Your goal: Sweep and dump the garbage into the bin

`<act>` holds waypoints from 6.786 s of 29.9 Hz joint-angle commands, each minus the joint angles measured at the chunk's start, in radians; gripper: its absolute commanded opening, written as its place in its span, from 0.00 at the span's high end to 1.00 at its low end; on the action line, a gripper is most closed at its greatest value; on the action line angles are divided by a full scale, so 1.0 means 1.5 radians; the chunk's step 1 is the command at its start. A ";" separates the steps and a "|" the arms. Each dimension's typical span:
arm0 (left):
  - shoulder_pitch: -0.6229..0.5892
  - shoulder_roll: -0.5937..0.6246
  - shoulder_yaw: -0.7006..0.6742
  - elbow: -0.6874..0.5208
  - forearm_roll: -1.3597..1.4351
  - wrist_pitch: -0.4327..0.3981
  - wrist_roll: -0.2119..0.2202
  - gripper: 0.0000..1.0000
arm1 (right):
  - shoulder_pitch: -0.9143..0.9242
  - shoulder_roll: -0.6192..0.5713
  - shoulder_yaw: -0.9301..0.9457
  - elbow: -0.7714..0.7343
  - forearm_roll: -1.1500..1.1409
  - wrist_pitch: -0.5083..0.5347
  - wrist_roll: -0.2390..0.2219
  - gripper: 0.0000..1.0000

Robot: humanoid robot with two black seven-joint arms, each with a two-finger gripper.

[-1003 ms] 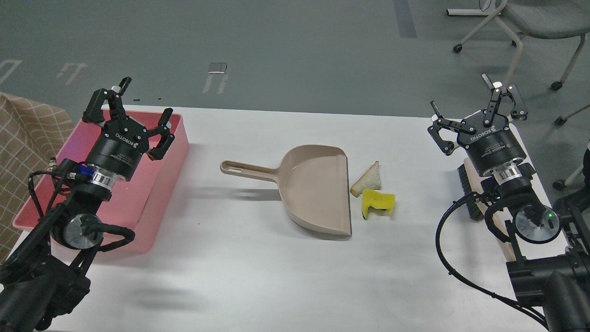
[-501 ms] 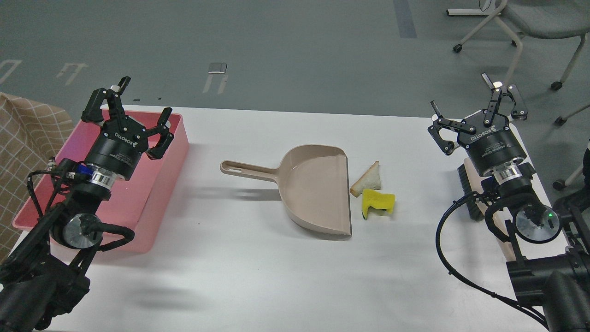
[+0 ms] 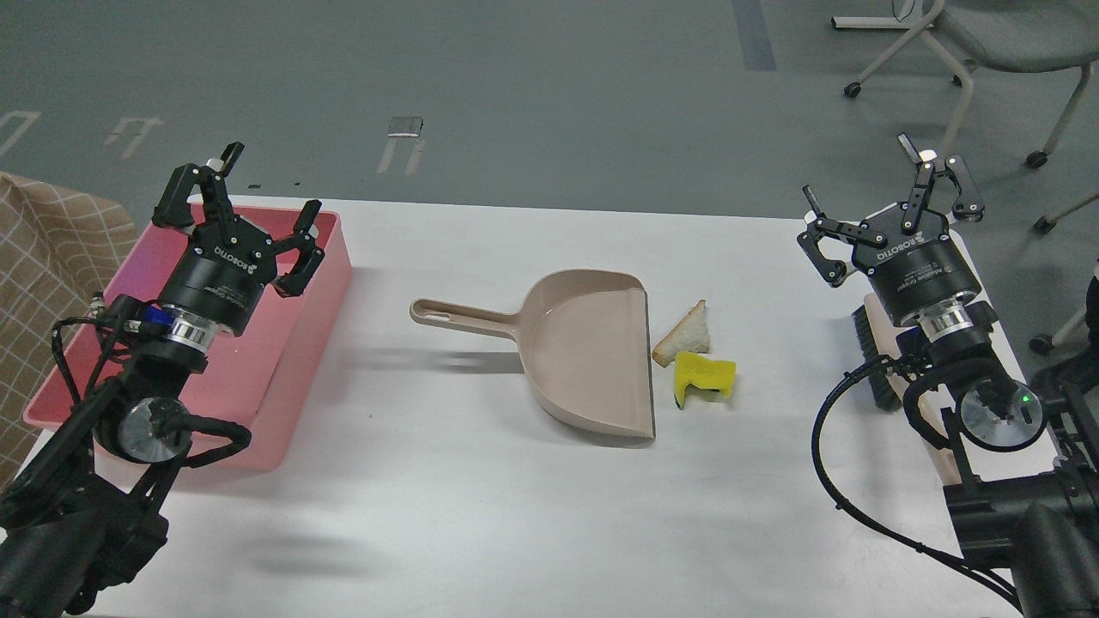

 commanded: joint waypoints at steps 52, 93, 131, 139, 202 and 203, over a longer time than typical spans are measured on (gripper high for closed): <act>0.000 0.000 -0.001 -0.003 0.000 -0.003 -0.002 0.02 | -0.002 0.000 -0.001 0.000 0.000 0.000 0.000 0.00; -0.001 0.000 -0.002 -0.004 0.000 -0.004 -0.002 0.02 | 0.000 0.000 0.000 0.000 0.000 0.000 0.000 0.00; 0.000 -0.002 -0.001 -0.004 0.000 -0.004 -0.002 0.02 | 0.002 -0.001 0.015 -0.004 -0.001 0.000 0.007 0.00; -0.001 -0.001 -0.001 -0.004 0.000 -0.004 -0.003 0.02 | 0.003 -0.001 0.015 -0.003 -0.001 0.000 0.007 0.00; -0.003 0.005 -0.003 -0.008 -0.001 -0.004 -0.006 0.02 | 0.002 -0.005 0.016 0.005 -0.001 0.000 -0.001 0.00; -0.003 0.005 -0.003 -0.008 -0.001 -0.004 -0.006 0.02 | 0.002 -0.005 0.016 0.005 -0.001 0.000 -0.001 0.00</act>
